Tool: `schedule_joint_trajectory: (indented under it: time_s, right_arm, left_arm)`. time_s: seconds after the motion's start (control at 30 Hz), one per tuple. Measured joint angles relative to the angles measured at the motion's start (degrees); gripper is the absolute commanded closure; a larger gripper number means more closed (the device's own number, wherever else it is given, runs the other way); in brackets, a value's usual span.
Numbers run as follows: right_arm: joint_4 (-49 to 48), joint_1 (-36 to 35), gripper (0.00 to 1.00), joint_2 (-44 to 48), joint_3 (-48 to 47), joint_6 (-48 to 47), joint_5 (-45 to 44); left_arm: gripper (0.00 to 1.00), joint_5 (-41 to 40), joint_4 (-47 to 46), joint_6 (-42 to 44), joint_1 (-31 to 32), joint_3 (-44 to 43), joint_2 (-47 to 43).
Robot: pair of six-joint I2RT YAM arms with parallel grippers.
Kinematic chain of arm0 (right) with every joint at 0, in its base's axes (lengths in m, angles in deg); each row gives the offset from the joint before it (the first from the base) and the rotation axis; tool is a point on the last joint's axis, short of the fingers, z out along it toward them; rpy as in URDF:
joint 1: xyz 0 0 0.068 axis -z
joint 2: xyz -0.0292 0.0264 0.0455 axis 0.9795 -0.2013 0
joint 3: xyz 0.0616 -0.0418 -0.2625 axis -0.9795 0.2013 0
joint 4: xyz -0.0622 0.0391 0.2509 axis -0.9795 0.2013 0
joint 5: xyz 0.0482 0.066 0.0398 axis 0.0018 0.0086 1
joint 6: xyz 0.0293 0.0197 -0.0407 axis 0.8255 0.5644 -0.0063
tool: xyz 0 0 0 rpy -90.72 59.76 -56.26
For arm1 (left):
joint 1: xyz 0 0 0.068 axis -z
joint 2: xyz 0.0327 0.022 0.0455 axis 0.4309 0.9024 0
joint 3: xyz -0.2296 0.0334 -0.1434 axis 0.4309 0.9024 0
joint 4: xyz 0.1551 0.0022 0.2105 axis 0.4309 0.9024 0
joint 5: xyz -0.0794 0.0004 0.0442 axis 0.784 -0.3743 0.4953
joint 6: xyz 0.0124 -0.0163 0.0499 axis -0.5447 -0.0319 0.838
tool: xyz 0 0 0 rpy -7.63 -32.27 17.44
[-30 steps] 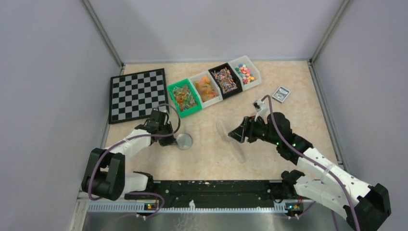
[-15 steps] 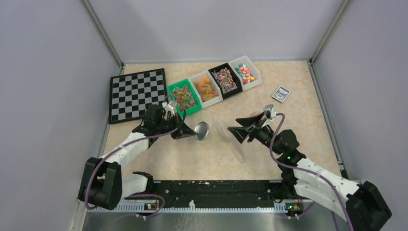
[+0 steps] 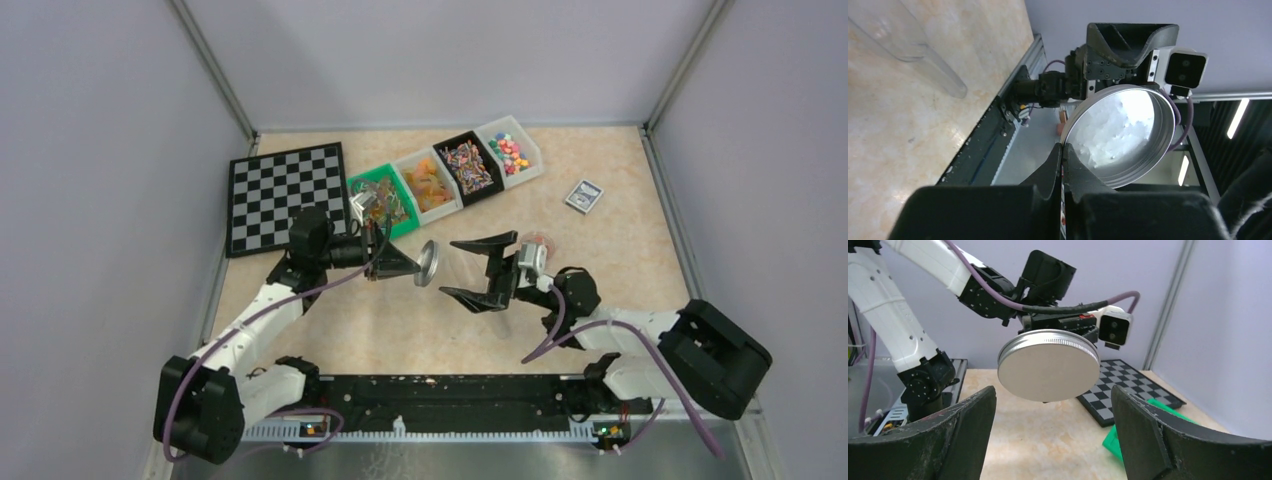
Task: Pack the candies
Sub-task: Pick up the bottle lid at the center of the board.
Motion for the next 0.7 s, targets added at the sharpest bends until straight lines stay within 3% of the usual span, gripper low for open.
schedule_joint_trajectory:
  time_s: [0.27,0.7]
  right_arm:
    - [-3.6,-4.1,0.17,-4.3,-2.3,-7.2,0.3]
    - [-4.6,-7.8,0.15,-4.8,-2.3,-15.9,-6.4]
  left_arm:
    - [1.0,2.8,-8.3,-6.6,4.1,1.3,0.7]
    - [1.0,1.1,-13.8,-12.0,5.6,3.1,2.4]
